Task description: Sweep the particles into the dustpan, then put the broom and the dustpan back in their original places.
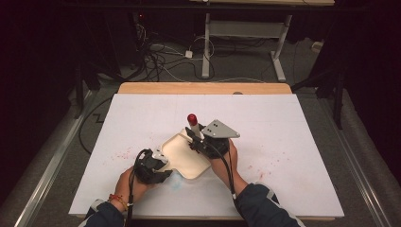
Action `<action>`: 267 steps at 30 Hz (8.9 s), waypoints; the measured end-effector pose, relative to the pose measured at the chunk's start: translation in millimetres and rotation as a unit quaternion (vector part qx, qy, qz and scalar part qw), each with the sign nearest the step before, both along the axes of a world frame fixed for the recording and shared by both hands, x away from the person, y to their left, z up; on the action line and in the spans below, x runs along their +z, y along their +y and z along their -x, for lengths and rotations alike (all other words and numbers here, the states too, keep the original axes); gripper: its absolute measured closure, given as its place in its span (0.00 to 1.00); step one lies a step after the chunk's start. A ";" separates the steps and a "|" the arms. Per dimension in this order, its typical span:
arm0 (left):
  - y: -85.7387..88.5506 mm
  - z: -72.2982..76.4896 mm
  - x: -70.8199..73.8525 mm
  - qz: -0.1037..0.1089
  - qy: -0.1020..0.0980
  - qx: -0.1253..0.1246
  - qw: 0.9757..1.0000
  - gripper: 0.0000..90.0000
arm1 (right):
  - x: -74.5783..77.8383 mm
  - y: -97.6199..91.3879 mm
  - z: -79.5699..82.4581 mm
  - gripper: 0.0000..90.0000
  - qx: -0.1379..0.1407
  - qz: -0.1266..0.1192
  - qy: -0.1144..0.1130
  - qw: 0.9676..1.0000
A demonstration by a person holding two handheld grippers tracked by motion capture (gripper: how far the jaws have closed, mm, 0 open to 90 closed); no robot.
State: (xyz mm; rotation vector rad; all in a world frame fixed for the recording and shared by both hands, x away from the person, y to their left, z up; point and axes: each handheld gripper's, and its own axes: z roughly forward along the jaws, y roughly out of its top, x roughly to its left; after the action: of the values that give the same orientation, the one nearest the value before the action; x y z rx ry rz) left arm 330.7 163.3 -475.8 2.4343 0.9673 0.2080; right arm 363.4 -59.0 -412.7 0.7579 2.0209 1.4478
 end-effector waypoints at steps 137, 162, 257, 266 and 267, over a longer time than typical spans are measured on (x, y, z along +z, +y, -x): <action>27.0 1.2 3.7 0.003 0.014 -0.009 1.000 0.70 | 26.3 -10.7 20.5 0.78 0.060 0.009 -0.065 0.996; 22.3 5.1 2.6 0.014 0.010 0.007 1.000 0.70 | 0.1 32.8 6.8 0.78 0.096 0.018 -0.065 0.993; 47.2 -3.7 2.0 0.025 -0.006 0.047 0.999 0.70 | 42.4 -224.2 83.3 0.77 0.053 0.045 0.026 0.997; 56.9 -8.5 0.7 0.028 -0.007 0.083 0.996 0.70 | 49.8 -228.9 83.8 0.77 0.063 0.039 0.032 0.997; 58.6 -9.1 0.5 0.028 -0.008 0.088 0.996 0.70 | 50.4 -229.1 83.5 0.77 0.063 0.040 0.034 0.997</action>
State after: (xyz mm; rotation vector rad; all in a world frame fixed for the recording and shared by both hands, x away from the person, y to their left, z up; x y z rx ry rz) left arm 339.7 221.9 -475.4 2.2946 1.1659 0.2583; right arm 279.9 -288.1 -362.3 0.6657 2.1985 1.4183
